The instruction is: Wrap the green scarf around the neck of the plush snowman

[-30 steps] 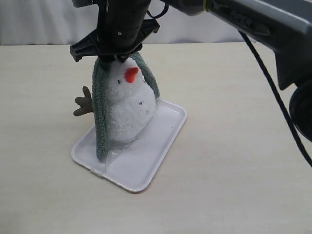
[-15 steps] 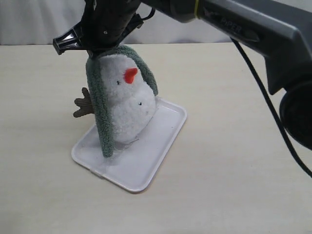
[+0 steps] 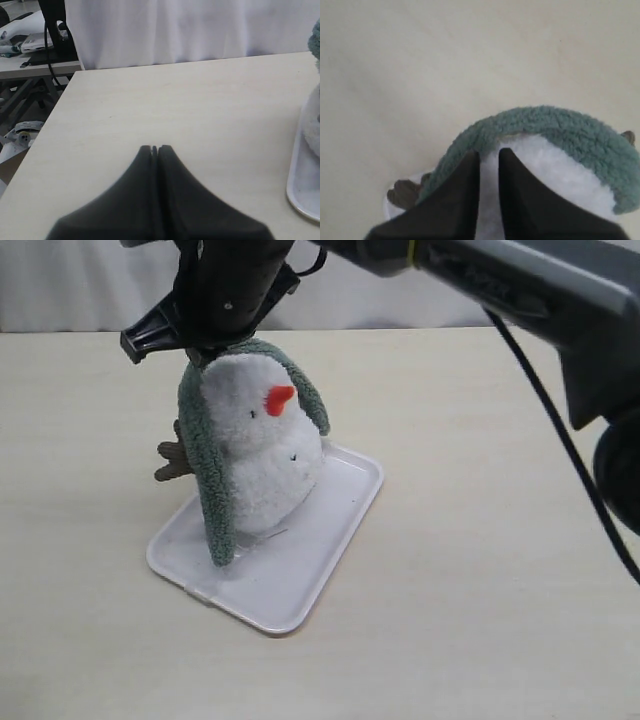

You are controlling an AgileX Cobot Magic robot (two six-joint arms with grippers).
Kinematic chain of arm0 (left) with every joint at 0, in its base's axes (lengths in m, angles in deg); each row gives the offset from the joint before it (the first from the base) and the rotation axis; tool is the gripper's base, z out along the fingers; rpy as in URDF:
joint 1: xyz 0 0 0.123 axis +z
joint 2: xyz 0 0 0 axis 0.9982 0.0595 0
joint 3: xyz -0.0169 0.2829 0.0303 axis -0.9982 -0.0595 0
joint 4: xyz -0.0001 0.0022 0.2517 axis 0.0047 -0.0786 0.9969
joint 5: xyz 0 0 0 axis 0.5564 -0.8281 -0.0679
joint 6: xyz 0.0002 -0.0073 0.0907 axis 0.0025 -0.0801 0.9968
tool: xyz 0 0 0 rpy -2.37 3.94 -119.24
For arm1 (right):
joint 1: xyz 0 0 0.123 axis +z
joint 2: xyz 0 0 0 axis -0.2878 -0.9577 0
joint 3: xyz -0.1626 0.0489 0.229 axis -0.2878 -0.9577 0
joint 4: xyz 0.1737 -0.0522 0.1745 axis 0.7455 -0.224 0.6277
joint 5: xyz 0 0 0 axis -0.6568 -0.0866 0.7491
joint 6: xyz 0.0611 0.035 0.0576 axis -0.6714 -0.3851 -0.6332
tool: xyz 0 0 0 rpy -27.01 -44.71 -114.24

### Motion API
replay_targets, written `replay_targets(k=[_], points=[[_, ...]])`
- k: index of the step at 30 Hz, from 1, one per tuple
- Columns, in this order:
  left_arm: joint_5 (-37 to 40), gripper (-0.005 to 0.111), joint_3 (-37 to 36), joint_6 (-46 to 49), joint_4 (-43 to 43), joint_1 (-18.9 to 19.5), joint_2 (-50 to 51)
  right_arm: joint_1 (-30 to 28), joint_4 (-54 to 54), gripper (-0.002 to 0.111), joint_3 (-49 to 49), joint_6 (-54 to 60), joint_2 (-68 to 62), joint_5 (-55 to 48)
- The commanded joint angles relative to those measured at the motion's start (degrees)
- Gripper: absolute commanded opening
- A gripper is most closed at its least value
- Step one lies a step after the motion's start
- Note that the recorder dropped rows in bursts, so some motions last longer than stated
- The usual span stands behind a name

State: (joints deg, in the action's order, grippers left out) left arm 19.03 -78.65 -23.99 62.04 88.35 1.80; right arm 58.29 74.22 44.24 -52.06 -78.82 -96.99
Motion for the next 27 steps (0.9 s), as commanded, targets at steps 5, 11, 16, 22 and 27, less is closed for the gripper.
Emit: replay_targets(k=[5, 11, 16, 22, 27], points=[[-0.68, 0.000, -0.14, -0.13, -0.12, -0.42, -0.11, 1.28, 9.11, 0.046, -1.62, 5.30, 3.30, -8.71], [-0.68, 0.000, -0.14, -0.13, -0.12, -0.42, -0.11, 9.37, -8.46, 0.046, -8.40, -2.12, 3.28, -8.71], [-0.68, 0.000, -0.14, -0.13, -0.12, -0.42, -0.11, 11.94, -15.39, 0.052, -13.80, -9.96, 3.05, -5.76], [-0.68, 0.000, -0.14, -0.13, -0.12, -0.42, -0.11, 11.82, -14.99, 0.052, -20.17, -11.73, 2.67, 4.23], [-0.68, 0.000, -0.14, -0.13, -0.12, -0.42, -0.11, 11.82, -15.42, 0.052, -21.80, -13.45, 2.33, 10.35]])
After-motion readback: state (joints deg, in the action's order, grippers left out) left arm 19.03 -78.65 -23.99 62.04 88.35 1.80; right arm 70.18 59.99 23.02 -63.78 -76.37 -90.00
